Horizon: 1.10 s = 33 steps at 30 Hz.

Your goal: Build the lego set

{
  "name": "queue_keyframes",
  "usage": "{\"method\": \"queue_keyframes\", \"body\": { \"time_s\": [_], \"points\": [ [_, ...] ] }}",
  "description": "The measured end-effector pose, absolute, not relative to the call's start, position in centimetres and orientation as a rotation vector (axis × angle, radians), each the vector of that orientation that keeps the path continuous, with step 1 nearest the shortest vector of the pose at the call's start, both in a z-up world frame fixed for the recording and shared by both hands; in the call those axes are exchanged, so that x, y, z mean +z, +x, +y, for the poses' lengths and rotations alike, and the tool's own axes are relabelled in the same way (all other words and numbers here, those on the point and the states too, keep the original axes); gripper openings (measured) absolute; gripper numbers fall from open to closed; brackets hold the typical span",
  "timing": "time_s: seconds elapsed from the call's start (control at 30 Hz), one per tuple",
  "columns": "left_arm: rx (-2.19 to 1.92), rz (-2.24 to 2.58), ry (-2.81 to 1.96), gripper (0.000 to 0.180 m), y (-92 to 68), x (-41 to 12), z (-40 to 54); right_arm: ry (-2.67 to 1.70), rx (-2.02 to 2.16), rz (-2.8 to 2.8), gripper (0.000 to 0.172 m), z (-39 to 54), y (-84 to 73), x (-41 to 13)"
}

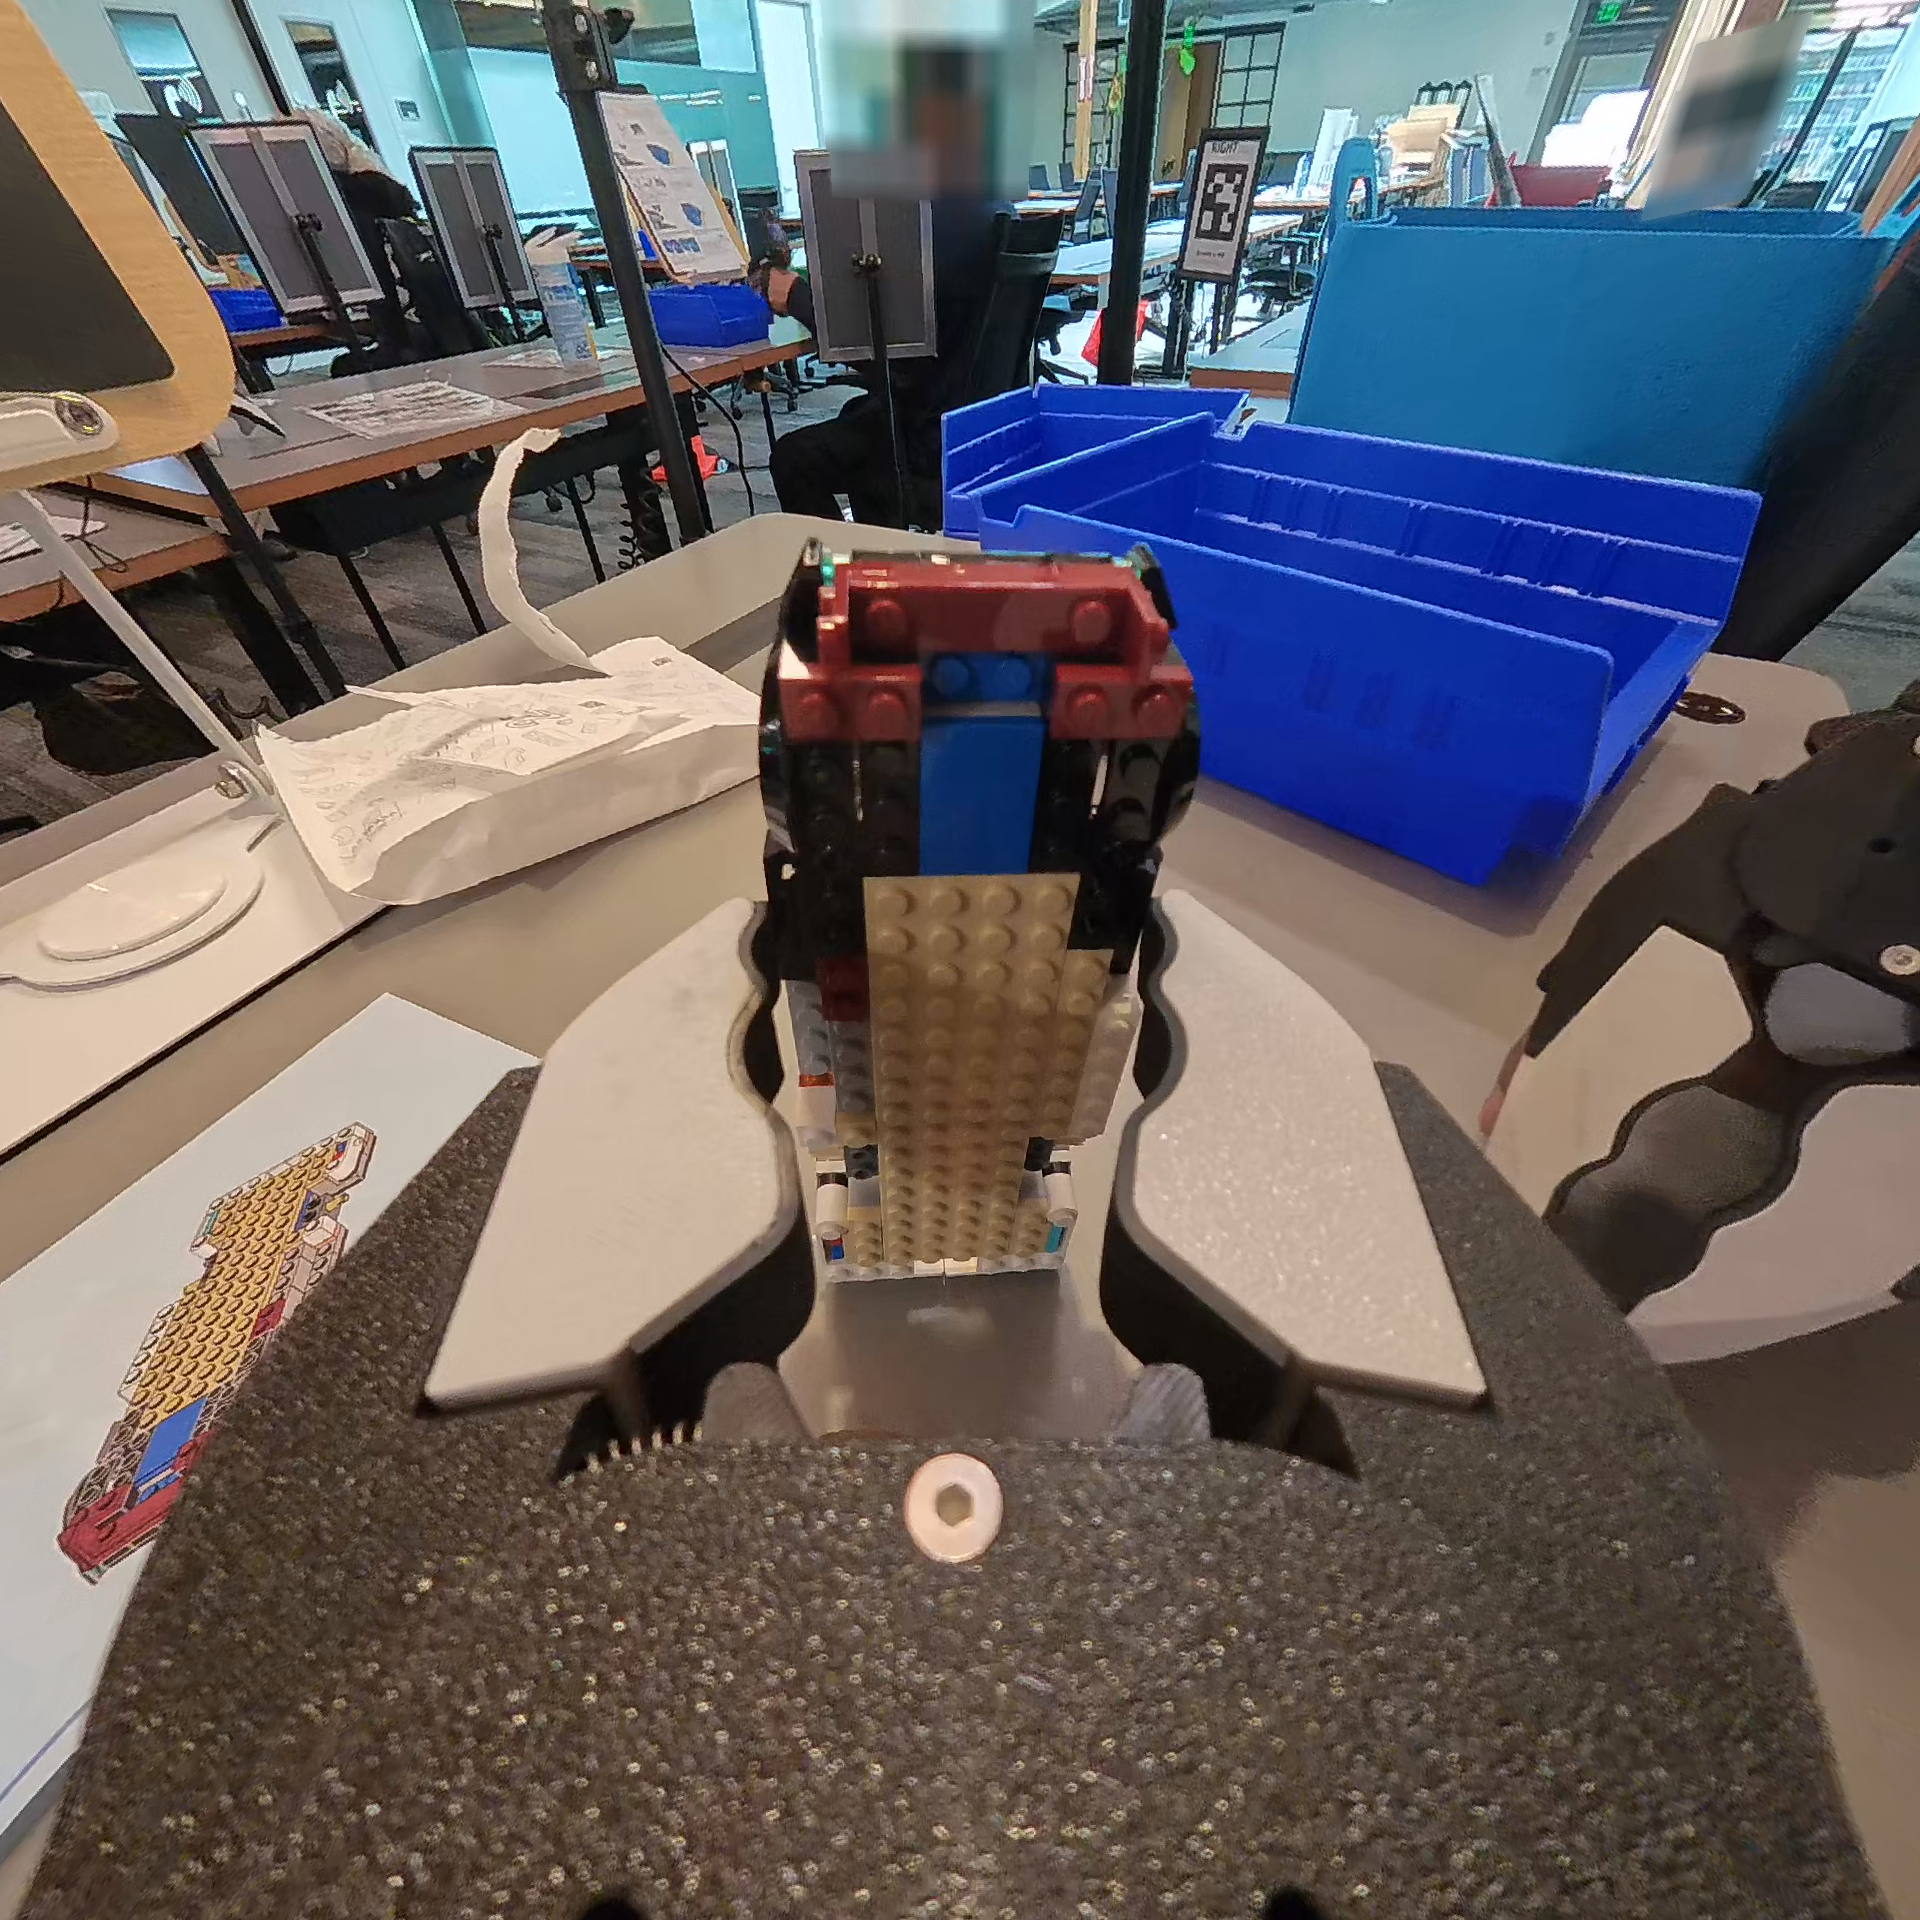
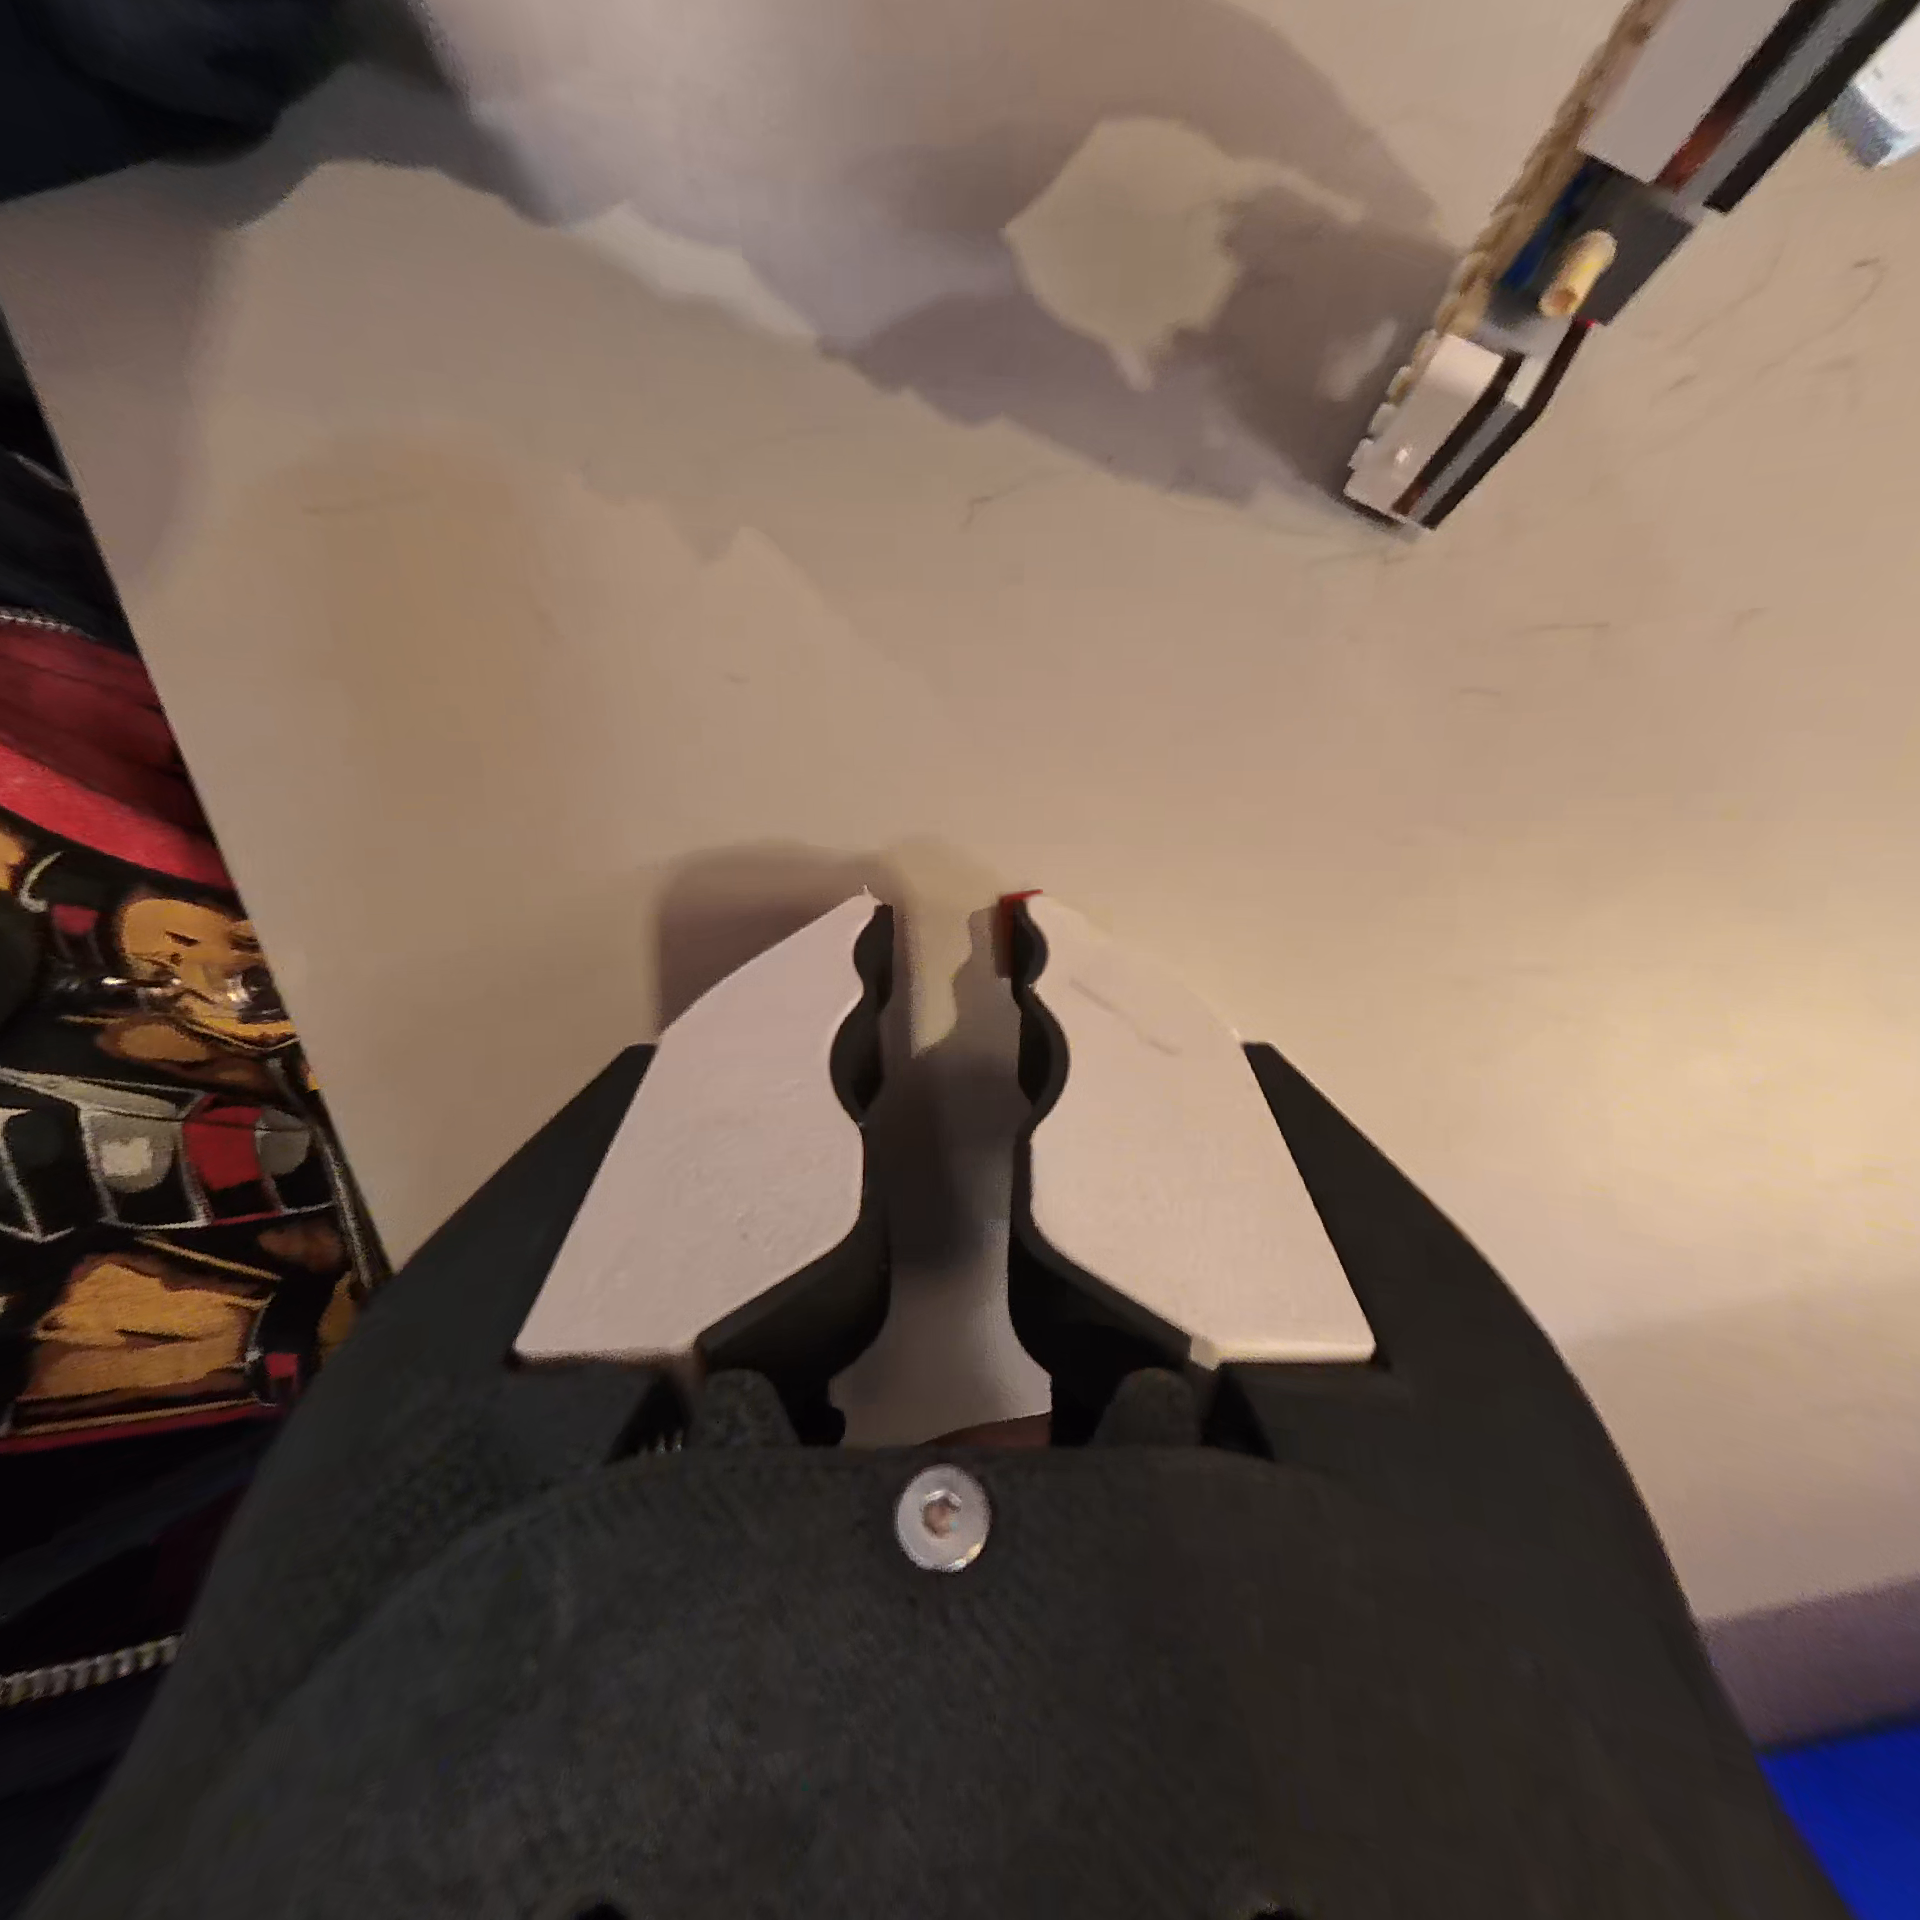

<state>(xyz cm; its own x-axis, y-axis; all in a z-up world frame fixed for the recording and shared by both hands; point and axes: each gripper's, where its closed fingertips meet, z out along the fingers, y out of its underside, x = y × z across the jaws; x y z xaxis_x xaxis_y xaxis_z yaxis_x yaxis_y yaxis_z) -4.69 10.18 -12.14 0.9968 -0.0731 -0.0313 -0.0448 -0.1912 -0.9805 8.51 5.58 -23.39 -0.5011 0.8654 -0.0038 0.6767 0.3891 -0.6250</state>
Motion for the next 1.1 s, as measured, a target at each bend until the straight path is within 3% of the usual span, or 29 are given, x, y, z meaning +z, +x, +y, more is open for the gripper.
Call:
{"method": "queue_keyframes", "body": {
  "time_s": [1.1],
  "points": [
    [-0.029,0.085,-1.764,0.067,-4.8,-12.2,10.2,-1.341,0.664,-2.273,0.029,7.4,6.0,-24.0]
  ]
}}
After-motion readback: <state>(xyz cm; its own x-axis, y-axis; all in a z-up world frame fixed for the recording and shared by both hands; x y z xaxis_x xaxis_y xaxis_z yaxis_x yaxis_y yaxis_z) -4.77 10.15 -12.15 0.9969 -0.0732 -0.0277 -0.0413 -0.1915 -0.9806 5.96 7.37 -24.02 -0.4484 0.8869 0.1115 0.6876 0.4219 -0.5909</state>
